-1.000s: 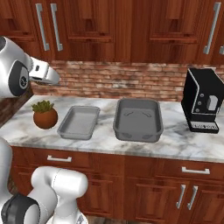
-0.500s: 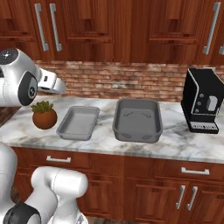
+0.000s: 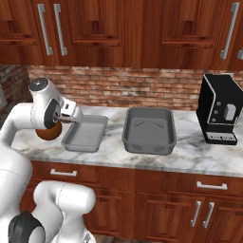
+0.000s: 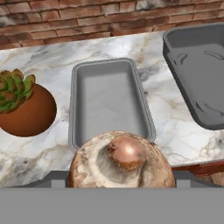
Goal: Place one mushroom and one chicken drumstick in each tupperware on the nearby counter, to pack two identical lunches.
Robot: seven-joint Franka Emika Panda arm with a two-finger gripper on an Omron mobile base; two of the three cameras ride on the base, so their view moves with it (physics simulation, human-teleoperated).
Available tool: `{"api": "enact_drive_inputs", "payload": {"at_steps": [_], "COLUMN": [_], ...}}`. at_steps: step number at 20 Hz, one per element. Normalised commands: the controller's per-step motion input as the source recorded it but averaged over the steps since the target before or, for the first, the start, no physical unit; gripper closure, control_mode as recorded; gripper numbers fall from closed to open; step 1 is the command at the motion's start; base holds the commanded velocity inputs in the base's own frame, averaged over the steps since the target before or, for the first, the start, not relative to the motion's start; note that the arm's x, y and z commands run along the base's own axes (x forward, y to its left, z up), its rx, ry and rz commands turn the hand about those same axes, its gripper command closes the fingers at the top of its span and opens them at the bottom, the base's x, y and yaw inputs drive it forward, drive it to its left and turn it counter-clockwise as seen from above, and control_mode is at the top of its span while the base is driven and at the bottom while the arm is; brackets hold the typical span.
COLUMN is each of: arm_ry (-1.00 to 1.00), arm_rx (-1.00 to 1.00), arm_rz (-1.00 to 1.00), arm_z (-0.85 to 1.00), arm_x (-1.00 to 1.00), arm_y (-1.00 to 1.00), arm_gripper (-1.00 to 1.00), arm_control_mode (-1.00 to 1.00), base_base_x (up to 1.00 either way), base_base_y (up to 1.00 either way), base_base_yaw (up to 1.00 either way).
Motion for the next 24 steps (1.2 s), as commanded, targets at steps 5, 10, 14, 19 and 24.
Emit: {"api": "enact_drive_inputs", "payload": {"at_steps": [5,10,14,19,24], "arm_ry": [0.25,0.19,0.13,0.04,-0.10], "arm_rx": [0.00,0.00,0.00,0.00,0.00], "arm_rz": [0.00,0.00,0.00,0.00,0.00], "arm_z": [-0.68,-0.61,-0.52,-0.51,-0.54], "arm_x": [0.96,0.88,0.91,0.85,0.54], "arm_y": [0.00,0.00,0.00,0.08,0.30], "arm_gripper": [1.00,1.00,1.00,1.00,1.00], "arm_control_mode": [-1.00,-1.00,-1.00,-1.00,-1.00], "base_base_x": [0.00,0.00,0.00,0.00,0.00], "base_base_y": [0.00,0.00,0.00,0.00,0.00], "base_base_yaw": [0.00,0.00,0.00,0.00,0.00]}}
